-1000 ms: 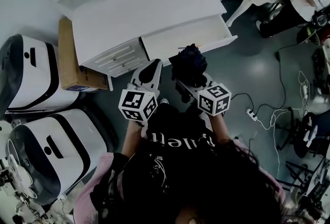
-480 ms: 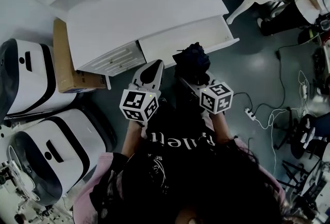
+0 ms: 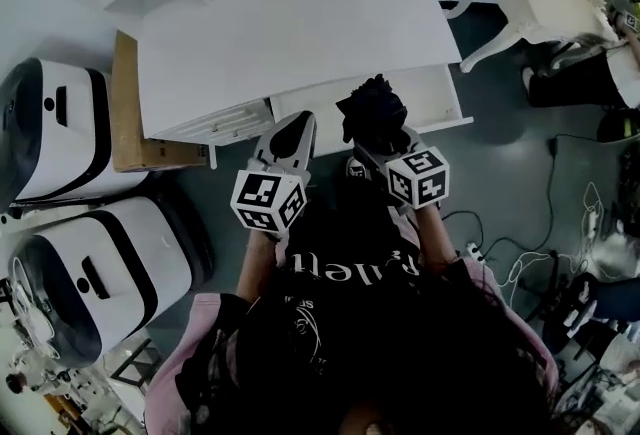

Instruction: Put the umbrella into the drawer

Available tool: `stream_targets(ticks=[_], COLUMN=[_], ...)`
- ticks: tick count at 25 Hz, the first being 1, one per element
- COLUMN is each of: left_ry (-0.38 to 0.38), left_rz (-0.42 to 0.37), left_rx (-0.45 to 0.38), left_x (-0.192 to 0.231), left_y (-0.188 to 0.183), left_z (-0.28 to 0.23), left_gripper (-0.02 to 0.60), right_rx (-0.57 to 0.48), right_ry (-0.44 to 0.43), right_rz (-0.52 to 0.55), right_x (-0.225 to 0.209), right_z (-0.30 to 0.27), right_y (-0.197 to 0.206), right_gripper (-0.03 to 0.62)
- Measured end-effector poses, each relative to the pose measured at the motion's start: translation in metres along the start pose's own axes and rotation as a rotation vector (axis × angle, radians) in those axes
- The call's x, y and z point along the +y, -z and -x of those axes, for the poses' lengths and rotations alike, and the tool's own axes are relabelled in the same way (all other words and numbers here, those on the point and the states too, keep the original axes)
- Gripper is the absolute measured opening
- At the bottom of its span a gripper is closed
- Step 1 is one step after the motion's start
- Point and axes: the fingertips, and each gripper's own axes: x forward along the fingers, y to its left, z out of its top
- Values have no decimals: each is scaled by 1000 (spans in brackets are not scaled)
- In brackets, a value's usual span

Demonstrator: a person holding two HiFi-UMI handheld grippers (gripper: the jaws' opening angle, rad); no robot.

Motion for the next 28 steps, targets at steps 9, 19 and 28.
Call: stream_targets(ticks=[9, 19, 28], left_ry=[-163, -334, -375], left_rz=[43, 103, 115], left_rx=[-3, -19, -22], left_x=[30, 72, 84], left_y=[-6, 3, 7], left_z=[-28, -15, -14], left_gripper=[20, 20, 20], right_rx=[222, 446, 615], right_ry=[-36, -135, -202], right_rz=[321, 635, 620], right_x=[-74, -92, -98], right_z=[-47, -119, -162], right_y=[-4, 25, 81], right_gripper=[277, 276, 276])
